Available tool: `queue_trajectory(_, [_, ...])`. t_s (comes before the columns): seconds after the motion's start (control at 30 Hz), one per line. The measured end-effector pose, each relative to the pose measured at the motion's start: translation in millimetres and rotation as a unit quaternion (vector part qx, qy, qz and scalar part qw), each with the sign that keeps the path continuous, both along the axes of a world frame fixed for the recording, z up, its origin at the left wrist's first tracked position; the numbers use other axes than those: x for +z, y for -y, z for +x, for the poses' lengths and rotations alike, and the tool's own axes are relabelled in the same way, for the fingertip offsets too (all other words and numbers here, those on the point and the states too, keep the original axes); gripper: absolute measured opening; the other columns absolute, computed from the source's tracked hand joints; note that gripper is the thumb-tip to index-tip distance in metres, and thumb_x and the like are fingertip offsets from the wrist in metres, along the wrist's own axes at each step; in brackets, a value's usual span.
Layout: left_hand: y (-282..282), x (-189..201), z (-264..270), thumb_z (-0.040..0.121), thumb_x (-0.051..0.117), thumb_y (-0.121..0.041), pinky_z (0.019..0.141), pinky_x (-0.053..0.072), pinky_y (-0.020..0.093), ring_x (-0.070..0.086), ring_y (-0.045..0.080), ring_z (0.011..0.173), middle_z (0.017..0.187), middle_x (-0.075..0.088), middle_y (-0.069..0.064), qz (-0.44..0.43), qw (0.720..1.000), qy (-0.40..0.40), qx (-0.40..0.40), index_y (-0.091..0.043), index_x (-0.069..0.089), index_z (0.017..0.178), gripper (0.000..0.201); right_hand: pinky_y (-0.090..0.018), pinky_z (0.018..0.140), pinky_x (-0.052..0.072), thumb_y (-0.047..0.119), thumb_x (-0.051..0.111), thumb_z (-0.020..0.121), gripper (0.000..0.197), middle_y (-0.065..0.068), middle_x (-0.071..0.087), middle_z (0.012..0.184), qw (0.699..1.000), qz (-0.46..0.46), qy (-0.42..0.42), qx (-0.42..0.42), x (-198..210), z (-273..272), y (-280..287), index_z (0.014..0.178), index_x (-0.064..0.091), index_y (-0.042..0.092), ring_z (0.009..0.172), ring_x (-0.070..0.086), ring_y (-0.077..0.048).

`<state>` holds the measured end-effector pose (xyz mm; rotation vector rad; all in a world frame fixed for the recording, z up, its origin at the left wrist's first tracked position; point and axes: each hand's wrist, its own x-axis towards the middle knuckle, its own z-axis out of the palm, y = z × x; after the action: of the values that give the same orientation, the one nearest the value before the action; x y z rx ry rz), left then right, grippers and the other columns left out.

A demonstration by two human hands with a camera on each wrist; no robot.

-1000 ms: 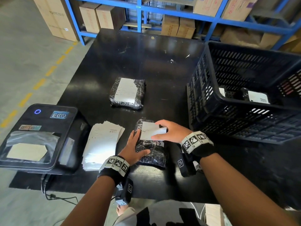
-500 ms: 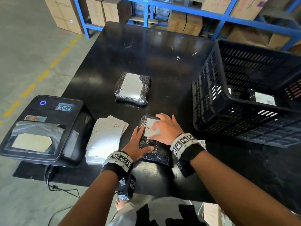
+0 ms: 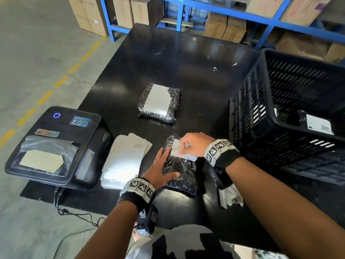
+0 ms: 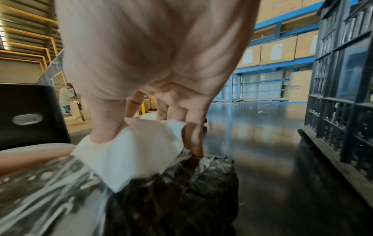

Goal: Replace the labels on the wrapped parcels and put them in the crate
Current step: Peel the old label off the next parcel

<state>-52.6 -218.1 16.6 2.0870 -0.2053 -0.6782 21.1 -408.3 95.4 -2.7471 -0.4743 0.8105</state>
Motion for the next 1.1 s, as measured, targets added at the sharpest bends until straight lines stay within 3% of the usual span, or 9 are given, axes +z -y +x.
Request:
queue_trajectory(0.13, [0.2, 0.4, -0.1, 0.082, 0.069, -0.040, 0.115, 0.024, 0.036, 0.012, 0.016, 0.145, 0.159, -0.012, -0.006, -0.005, 1.000, 0.002, 0.003, -0.034, -0.001, 0.150, 0.098, -0.034, 0.081, 0.048, 0.047, 0.065, 0.085, 0.022, 0.014, 0.060, 0.095, 0.998, 0.029, -0.020, -0.047, -1.8, 11.5, 6.5, 0.074, 0.062, 0.028, 0.093, 0.060, -0.016])
queue_trajectory(0.27, [0.0, 0.3, -0.2, 0.082, 0.069, -0.040, 0.116, 0.022, 0.036, 0.010, 0.015, 0.146, 0.159, -0.012, -0.005, -0.007, 1.000, 0.007, 0.000, -0.034, -0.002, 0.150, 0.099, -0.035, 0.080, 0.050, 0.038, 0.066, 0.087, 0.021, 0.007, 0.067, 0.098, 0.991, 0.096, -0.017, -0.094, -8.3, 23.4, 18.3, 0.075, 0.062, 0.022, 0.091, 0.062, -0.016])
queue_trajectory(0.47, [0.6, 0.0, 1.3, 0.081, 0.069, -0.043, 0.114, 0.021, 0.033, 0.009, 0.015, 0.146, 0.159, -0.012, -0.005, 0.002, 1.000, 0.008, -0.005, -0.034, -0.003, 0.150, 0.100, -0.030, 0.051, 0.051, 0.024, 0.067, 0.090, 0.017, -0.002, 0.057, 0.070, 0.964, 0.176, -0.026, -0.195, -15.8, 26.9, 26.9, 0.078, 0.056, 0.017, 0.061, 0.058, -0.018])
queue_trajectory(0.57, [-0.1, -0.5, 0.5, 0.082, 0.069, -0.043, 0.111, 0.019, 0.027, 0.008, 0.013, 0.145, 0.159, -0.013, -0.006, 0.003, 1.000, 0.007, -0.006, -0.035, -0.003, 0.150, 0.099, -0.036, 0.060, 0.056, 0.028, 0.069, 0.087, 0.016, -0.001, 0.061, 0.078, 0.959, 0.173, -0.006, -0.223, -22.1, 24.6, 27.6, 0.087, 0.056, 0.019, 0.074, 0.062, -0.022])
queue_trajectory(0.67, [-0.6, -0.4, -1.3, 0.082, 0.068, -0.043, 0.111, 0.020, 0.028, 0.008, 0.014, 0.145, 0.159, -0.011, -0.005, 0.005, 1.000, 0.013, -0.002, -0.036, -0.002, 0.150, 0.099, -0.036, 0.077, 0.054, 0.034, 0.072, 0.084, 0.039, -0.001, 0.069, 0.102, 0.946, 0.186, -0.011, -0.264, -21.4, 20.2, 27.1, 0.112, 0.048, 0.020, 0.091, 0.064, -0.020])
queue_trajectory(0.83, [-0.2, 0.4, -0.8, 0.082, 0.066, -0.045, 0.113, 0.020, 0.035, 0.007, 0.016, 0.146, 0.159, -0.012, -0.005, 0.011, 1.000, 0.015, -0.010, -0.037, -0.003, 0.150, 0.097, -0.034, 0.093, 0.047, 0.053, 0.070, 0.078, 0.061, 0.005, 0.050, 0.136, 0.947, 0.151, -0.009, -0.285, -15.1, 7.0, 28.9, 0.126, 0.040, 0.030, 0.112, 0.057, -0.019])
queue_trajectory(0.97, [-0.7, 1.3, -0.9, 0.084, 0.066, -0.044, 0.114, 0.020, 0.035, 0.009, 0.017, 0.146, 0.159, -0.013, -0.004, 0.017, 1.000, 0.012, -0.016, -0.035, -0.004, 0.151, 0.097, -0.037, 0.102, 0.044, 0.073, 0.068, 0.059, 0.074, 0.011, 0.049, 0.136, 0.951, 0.132, -0.001, -0.279, -12.5, -5.8, 31.7, 0.119, 0.047, 0.037, 0.122, 0.052, -0.013])
queue_trajectory(1.03, [0.0, 2.7, -0.8, 0.084, 0.065, -0.044, 0.114, 0.021, 0.036, 0.009, 0.018, 0.146, 0.159, -0.014, -0.003, 0.026, 0.999, 0.007, -0.018, -0.034, -0.004, 0.151, 0.097, -0.034, 0.097, 0.046, 0.074, 0.070, 0.053, 0.072, 0.016, 0.053, 0.128, 0.949, 0.131, 0.042, -0.283, -9.0, -13.0, 31.7, 0.113, 0.052, 0.040, 0.115, 0.054, -0.008])
queue_trajectory(1.1, [0.7, 3.5, 0.3, 0.084, 0.065, -0.045, 0.115, 0.021, 0.036, 0.009, 0.018, 0.146, 0.158, -0.015, -0.004, 0.033, 0.999, -0.001, -0.018, -0.034, -0.005, 0.151, 0.097, -0.030, 0.088, 0.045, 0.065, 0.075, 0.061, 0.058, 0.016, 0.055, 0.117, 0.942, 0.144, 0.097, -0.286, -4.0, -20.6, 29.8, 0.108, 0.058, 0.037, 0.107, 0.054, -0.004])
